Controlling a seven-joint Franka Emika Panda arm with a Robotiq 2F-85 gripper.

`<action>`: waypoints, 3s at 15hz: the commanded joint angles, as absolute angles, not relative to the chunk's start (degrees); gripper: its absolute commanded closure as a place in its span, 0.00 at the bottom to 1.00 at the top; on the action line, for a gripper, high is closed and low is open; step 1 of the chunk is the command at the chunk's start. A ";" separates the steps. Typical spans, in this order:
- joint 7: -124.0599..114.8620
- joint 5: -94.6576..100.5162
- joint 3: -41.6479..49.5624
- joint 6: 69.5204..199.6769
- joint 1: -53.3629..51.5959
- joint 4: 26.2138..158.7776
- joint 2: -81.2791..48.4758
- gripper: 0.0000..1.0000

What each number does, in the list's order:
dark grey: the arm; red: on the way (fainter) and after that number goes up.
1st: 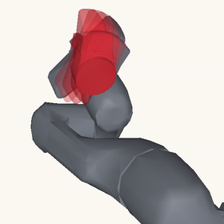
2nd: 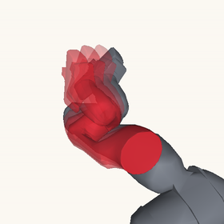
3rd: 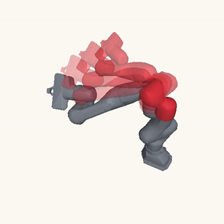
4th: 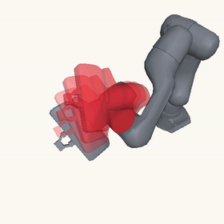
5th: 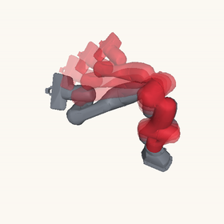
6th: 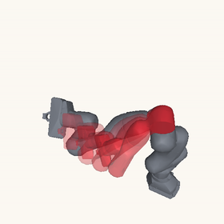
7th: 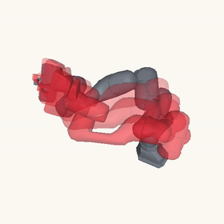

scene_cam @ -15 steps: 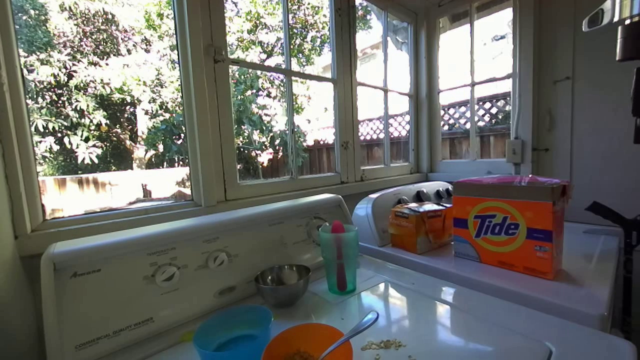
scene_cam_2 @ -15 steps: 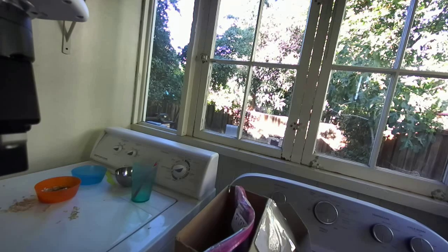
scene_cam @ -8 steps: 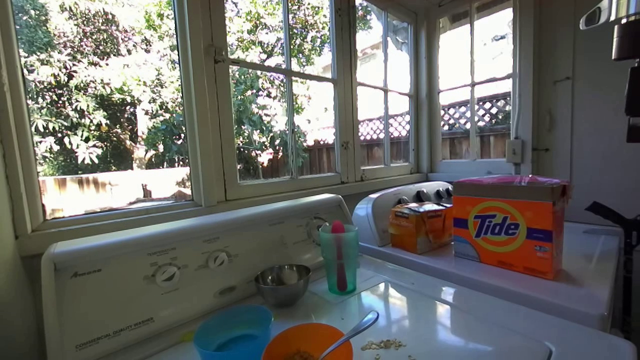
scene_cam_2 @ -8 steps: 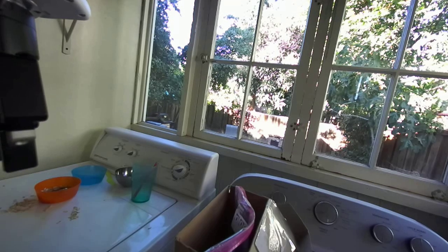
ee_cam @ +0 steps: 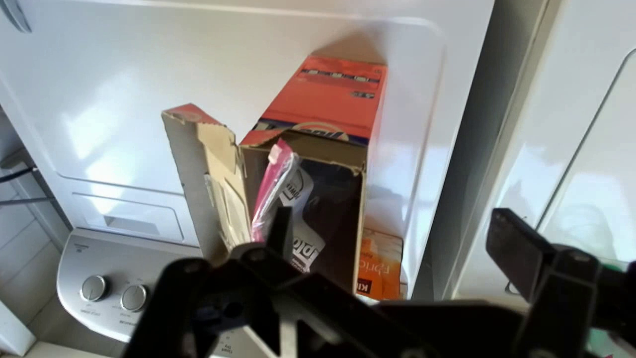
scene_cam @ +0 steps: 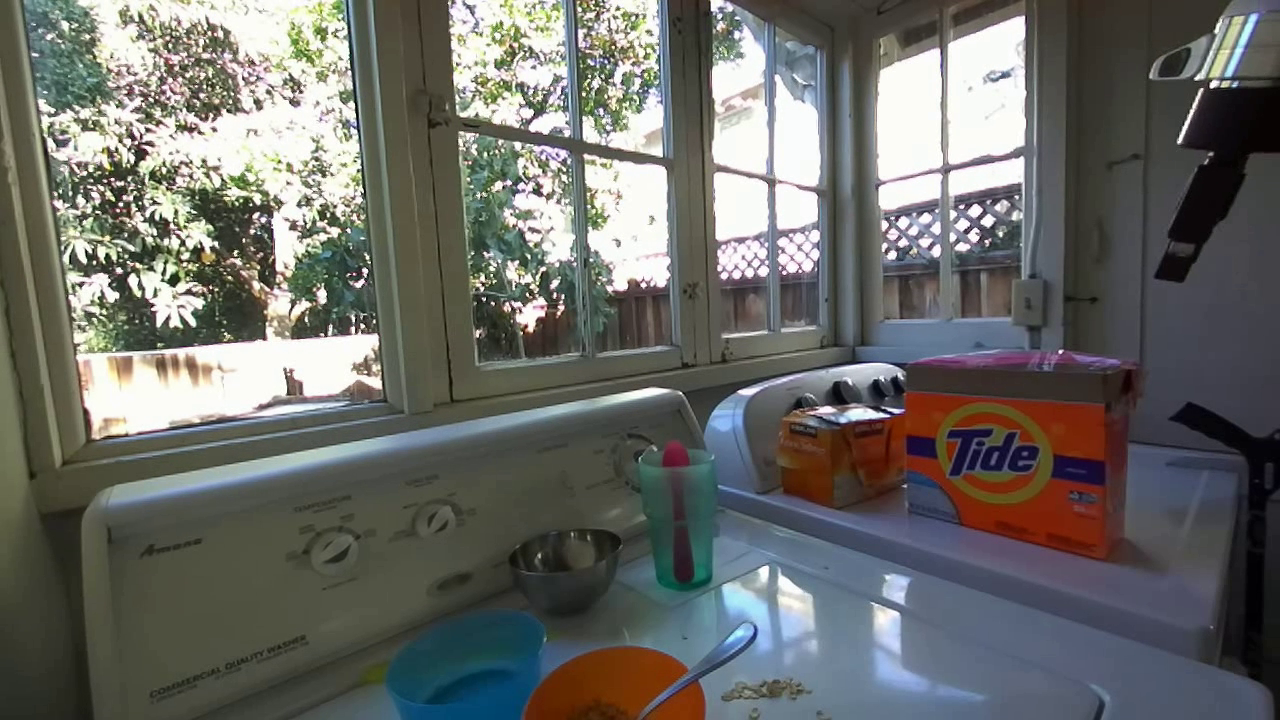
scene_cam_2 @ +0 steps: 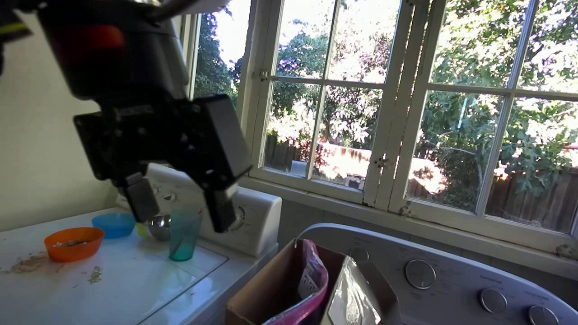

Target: Remove the packet from the box

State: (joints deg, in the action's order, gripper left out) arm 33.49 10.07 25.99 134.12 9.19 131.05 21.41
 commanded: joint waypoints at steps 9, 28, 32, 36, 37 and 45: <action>40.79 -9.09 25.89 131.91 13.97 113.43 0.89 0.00; 39.15 -27.42 18.22 126.86 25.01 102.77 -13.58 0.00; 38.34 -28.78 16.63 125.26 26.43 101.03 -15.32 0.00; 36.88 -29.38 15.63 123.23 27.43 99.74 -16.60 0.00; 36.85 -29.79 15.36 122.30 27.75 99.44 -16.84 0.00; 34.36 -31.67 14.48 122.69 29.30 96.26 -19.44 0.06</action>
State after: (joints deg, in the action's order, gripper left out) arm 35.64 -30.30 15.49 123.77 27.82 99.03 -17.37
